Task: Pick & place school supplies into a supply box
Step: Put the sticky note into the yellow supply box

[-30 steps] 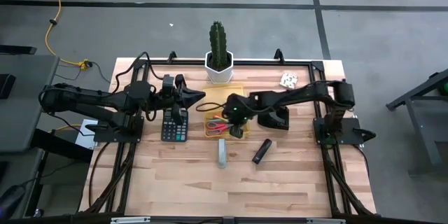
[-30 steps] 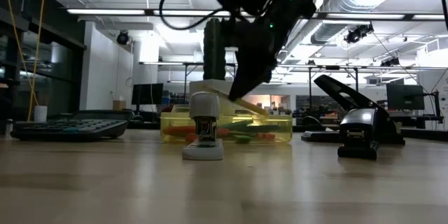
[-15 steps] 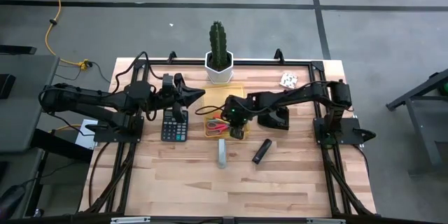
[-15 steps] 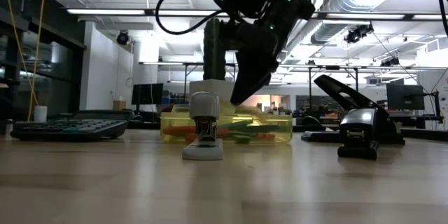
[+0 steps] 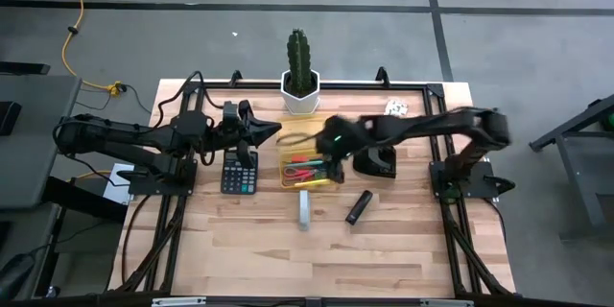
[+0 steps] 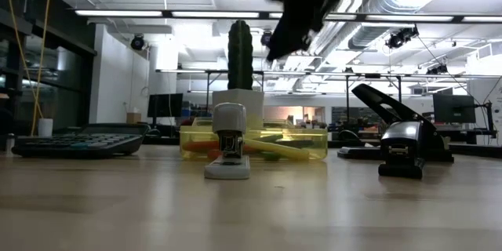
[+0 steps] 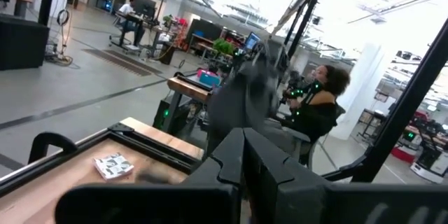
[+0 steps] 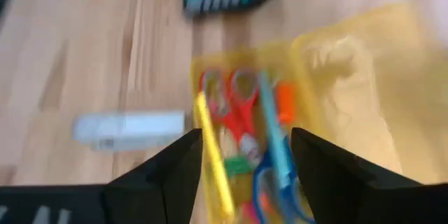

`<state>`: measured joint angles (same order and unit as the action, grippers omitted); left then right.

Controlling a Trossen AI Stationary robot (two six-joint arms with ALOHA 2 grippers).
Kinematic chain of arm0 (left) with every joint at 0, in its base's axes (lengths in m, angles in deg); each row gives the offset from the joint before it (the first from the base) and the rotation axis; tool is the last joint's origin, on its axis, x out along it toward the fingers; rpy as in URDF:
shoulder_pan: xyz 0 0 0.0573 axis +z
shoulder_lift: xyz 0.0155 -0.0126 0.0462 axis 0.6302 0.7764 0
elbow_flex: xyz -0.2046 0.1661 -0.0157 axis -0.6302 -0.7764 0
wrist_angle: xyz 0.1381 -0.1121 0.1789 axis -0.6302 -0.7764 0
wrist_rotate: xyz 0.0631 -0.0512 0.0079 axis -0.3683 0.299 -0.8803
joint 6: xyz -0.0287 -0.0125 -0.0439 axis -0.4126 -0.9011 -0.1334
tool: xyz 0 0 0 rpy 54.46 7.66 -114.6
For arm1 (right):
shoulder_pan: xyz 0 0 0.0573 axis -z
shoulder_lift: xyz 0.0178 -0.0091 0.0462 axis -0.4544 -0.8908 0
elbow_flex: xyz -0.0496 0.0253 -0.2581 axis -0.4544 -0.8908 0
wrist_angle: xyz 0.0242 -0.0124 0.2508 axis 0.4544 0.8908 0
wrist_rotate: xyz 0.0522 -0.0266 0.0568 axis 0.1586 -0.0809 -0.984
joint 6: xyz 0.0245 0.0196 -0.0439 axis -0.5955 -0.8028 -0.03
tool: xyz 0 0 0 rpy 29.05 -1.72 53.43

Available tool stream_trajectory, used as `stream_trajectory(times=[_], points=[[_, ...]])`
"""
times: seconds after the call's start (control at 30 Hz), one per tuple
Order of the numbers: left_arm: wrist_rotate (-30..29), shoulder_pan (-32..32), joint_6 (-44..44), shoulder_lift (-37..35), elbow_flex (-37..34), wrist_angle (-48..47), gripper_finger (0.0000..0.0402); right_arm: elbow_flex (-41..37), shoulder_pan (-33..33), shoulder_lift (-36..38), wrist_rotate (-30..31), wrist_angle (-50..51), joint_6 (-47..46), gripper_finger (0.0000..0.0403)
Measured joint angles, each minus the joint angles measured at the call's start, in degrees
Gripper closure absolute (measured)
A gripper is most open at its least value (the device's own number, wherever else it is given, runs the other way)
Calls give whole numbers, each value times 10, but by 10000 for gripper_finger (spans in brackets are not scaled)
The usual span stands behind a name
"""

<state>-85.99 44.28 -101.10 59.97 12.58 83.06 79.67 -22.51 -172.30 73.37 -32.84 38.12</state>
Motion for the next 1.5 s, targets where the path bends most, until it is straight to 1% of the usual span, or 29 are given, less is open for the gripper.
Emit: stream_trajectory(times=[0.07,0.17,0.27,0.33,0.43,0.5,0.57,0.67,0.93,1.0,1.07,1.13,1.2,1.27,1.3,1.37,1.43,1.5], points=[[1,0,0,0,0,-4,401,-28,12,55,4,-28,-7,195],[1,0,0,-4,0,-27,401,-104,28,147,4,-115,-40,203],[1,0,0,-3,0,-50,401,-204,35,234,4,-255,-84,210],[1,0,0,-4,0,-51,402,-270,35,280,4,-369,-117,214],[0,0,7,-4,0,-51,401,-358,33,329,18,-534,-163,219],[-3,0,20,-4,0,-51,401,-400,29,345,44,-625,-196,219],[-4,0,28,-4,0,-51,401,-429,28,354,67,-682,-217,219],[-8,1,34,-4,0,-51,401,-441,28,358,76,-706,-226,219],[-9,1,30,-4,0,-51,401,-441,28,358,77,-703,-226,219],[-9,1,30,-4,0,-51,401,-441,28,358,101,-681,-239,219],[-9,1,30,-4,0,-51,401,-440,30,358,163,-634,-276,219],[-11,1,30,-4,0,-51,402,-422,42,357,233,-522,-338,219],[-18,1,30,-4,0,-51,401,-387,65,357,277,-357,-417,219],[-20,1,30,-4,0,-51,401,-346,98,350,293,-174,-485,220],[-20,1,30,-4,0,-51,401,-328,115,344,297,-89,-504,220],[-20,1,30,-4,0,-51,402,-305,151,332,308,33,-532,220],[-20,1,30,-4,0,-51,401,-295,188,322,308,96,-558,220],[-20,1,30,-4,0,-51,401,-295,224,308,304,129,-578,220]])
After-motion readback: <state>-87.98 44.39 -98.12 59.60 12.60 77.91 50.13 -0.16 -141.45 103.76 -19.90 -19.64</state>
